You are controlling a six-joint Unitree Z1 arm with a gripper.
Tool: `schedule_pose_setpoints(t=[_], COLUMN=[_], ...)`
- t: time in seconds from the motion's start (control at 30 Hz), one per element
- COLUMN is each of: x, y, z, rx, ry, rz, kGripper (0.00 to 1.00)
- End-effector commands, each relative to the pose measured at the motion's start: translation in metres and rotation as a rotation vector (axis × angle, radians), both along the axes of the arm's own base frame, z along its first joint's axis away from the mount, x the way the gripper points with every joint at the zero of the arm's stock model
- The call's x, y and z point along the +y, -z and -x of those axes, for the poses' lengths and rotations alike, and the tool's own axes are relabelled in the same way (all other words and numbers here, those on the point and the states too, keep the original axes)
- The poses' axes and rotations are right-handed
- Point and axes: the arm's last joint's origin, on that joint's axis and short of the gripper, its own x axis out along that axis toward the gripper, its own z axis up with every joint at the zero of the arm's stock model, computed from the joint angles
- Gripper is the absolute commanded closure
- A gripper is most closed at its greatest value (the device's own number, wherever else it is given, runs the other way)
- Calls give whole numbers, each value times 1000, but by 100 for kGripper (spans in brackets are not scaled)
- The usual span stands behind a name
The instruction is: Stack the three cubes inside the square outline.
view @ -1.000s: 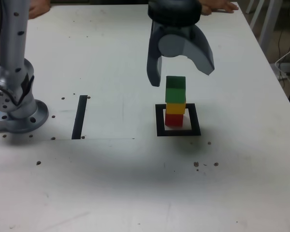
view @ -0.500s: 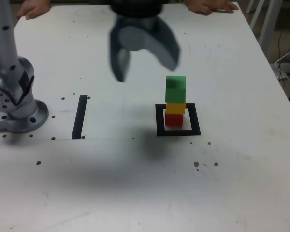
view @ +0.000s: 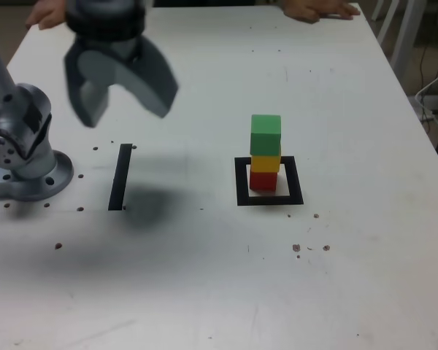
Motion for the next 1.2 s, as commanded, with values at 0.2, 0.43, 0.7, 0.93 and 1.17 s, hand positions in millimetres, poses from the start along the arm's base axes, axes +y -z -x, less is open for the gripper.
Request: schedule_pose_setpoints(t=[0.2, 0.43, 0.7, 0.93, 1.17], x=[-1, -2, -1, 4, 7], y=[27, 49, 52, 50, 51], z=[9, 9, 4, 1, -3], rx=[44, 33, -31, -64, -102], ry=[-10, -22, -18, -2, 4], rz=[2, 25, -11, -111, -158], kGripper=[1, 1, 1, 1, 1])
